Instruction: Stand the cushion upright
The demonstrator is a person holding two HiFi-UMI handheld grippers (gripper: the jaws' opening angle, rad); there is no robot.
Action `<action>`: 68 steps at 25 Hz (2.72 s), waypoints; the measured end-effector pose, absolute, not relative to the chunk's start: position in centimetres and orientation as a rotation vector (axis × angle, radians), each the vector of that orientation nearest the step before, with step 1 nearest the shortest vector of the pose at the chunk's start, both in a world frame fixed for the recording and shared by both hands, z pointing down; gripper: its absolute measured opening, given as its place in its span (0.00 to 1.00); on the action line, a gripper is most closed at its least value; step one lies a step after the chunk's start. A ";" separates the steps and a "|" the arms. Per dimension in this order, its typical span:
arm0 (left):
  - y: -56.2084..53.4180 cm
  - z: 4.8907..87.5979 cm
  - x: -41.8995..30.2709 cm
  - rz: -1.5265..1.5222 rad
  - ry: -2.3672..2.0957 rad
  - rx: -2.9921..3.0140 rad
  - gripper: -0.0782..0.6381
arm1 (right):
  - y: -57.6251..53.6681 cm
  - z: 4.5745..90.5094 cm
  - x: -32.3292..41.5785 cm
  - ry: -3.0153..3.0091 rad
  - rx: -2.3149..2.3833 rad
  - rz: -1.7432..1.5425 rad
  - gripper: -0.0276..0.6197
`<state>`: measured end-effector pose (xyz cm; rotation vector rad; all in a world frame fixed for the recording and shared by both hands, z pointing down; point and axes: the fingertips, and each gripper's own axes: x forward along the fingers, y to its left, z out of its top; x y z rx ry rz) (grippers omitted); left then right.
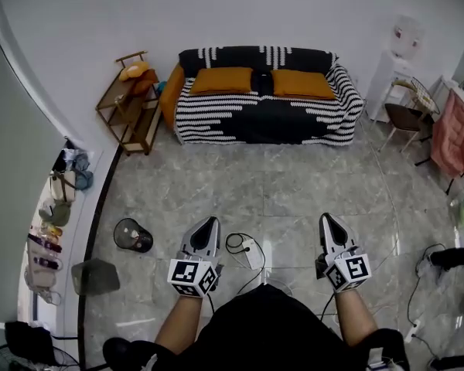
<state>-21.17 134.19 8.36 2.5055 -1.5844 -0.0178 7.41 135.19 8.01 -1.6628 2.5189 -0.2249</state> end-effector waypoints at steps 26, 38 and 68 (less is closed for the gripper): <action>125.7 11.7 -21.8 0.081 -1.569 2.443 0.55 | 126.1 9.9 6.1 2.569 -1.626 -0.246 0.54; 113.4 10.1 -15.2 0.003 -1.723 2.368 0.55 | 112.6 10.3 16.2 2.550 -1.558 -0.310 0.52; 82.7 13.3 -24.8 0.034 -1.778 2.283 0.54 | 81.1 12.0 8.8 2.556 -1.645 -0.405 0.52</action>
